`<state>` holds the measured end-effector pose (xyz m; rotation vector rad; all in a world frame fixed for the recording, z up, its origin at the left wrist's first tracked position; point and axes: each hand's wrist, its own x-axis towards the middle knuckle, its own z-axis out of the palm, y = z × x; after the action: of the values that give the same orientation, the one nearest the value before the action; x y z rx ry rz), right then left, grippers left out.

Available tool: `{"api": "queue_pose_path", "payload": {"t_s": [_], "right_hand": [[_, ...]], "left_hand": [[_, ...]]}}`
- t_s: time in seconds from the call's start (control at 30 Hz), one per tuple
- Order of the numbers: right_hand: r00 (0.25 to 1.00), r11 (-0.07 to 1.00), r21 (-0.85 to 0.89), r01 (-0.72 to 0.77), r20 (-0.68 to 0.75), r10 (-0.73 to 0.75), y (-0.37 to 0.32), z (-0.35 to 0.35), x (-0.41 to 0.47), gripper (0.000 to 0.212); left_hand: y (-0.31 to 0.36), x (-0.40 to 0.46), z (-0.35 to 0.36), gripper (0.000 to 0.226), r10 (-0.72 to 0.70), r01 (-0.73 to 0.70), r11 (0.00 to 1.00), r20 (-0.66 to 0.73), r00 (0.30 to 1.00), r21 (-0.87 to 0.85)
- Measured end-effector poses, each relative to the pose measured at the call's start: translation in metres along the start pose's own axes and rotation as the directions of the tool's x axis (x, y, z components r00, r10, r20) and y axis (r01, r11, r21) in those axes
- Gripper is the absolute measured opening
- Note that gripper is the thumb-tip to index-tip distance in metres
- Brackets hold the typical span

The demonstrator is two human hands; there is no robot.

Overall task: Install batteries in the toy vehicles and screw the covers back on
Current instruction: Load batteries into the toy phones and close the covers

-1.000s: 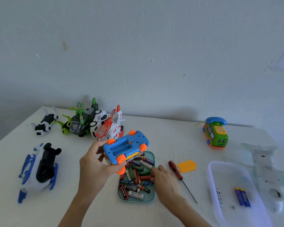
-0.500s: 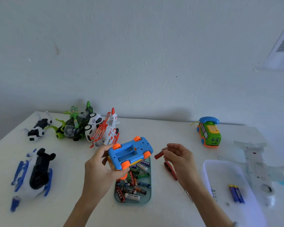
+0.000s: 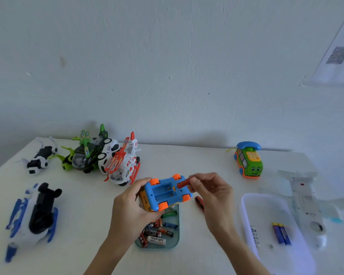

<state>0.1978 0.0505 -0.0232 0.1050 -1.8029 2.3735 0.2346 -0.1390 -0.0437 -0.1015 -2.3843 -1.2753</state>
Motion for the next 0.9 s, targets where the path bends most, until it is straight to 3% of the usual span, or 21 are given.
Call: {"api": "queue_pose_path", "payload": {"t_s": [0.1,0.2,0.27,0.33,0.5,0.53,0.63,0.7,0.8,0.9], "right_hand": [[0.99,0.996,-0.044,0.083,0.121,-0.077,0.004,0.012,-0.008,0.013],[0.958,0.93,-0.257,0.264,0.185,-0.221,0.016,0.015,-0.008,0.029],[0.896,0.819,-0.377,0.432,0.277,-0.345,0.023,0.016,-0.008,0.022],[0.869,0.781,-0.402,0.478,0.344,-0.355,0.029,0.018,-0.009,0.015],[0.958,0.849,-0.467,0.246,0.251,-0.139,0.022,0.027,-0.012,0.019],[0.973,0.814,-0.541,0.211,0.195,-0.123,0.018,0.027,-0.012,0.026],[0.997,0.707,-0.706,0.035,0.078,0.028,0.012,0.024,-0.004,0.081],[0.975,0.708,-0.7,-0.092,0.082,0.208,0.011,0.02,0.003,0.093],[0.912,0.76,-0.616,-0.206,0.161,0.377,0.011,0.015,0.011,0.064],[0.893,0.813,-0.534,-0.233,0.212,0.396,0.012,0.013,0.013,0.047]], "left_hand": [[0.011,0.0,0.003,0.072,0.026,-0.026,1.0,0.02,0.999,-0.007],[0.015,0.001,0.007,0.066,0.049,-0.048,0.999,0.039,0.998,-0.005],[0.013,0.0,0.01,0.065,0.047,-0.047,0.999,0.048,0.998,0.002],[0.01,0.0,0.011,0.067,0.037,-0.037,0.999,0.052,0.998,-0.005],[0.011,-0.002,0.013,0.067,-0.005,0.011,0.997,0.079,0.997,-0.073],[0.011,-0.002,0.013,0.068,-0.021,0.029,0.996,0.085,0.996,-0.088],[0.008,-0.002,0.013,0.073,-0.062,0.075,0.99,0.113,0.992,-0.119],[0.004,-0.001,0.013,0.075,-0.076,0.093,0.988,0.13,0.989,-0.127],[0.003,0.0,0.013,0.074,-0.071,0.09,0.989,0.148,0.986,-0.121],[0.003,0.001,0.012,0.074,-0.041,0.056,0.994,0.156,0.987,-0.096]]}}
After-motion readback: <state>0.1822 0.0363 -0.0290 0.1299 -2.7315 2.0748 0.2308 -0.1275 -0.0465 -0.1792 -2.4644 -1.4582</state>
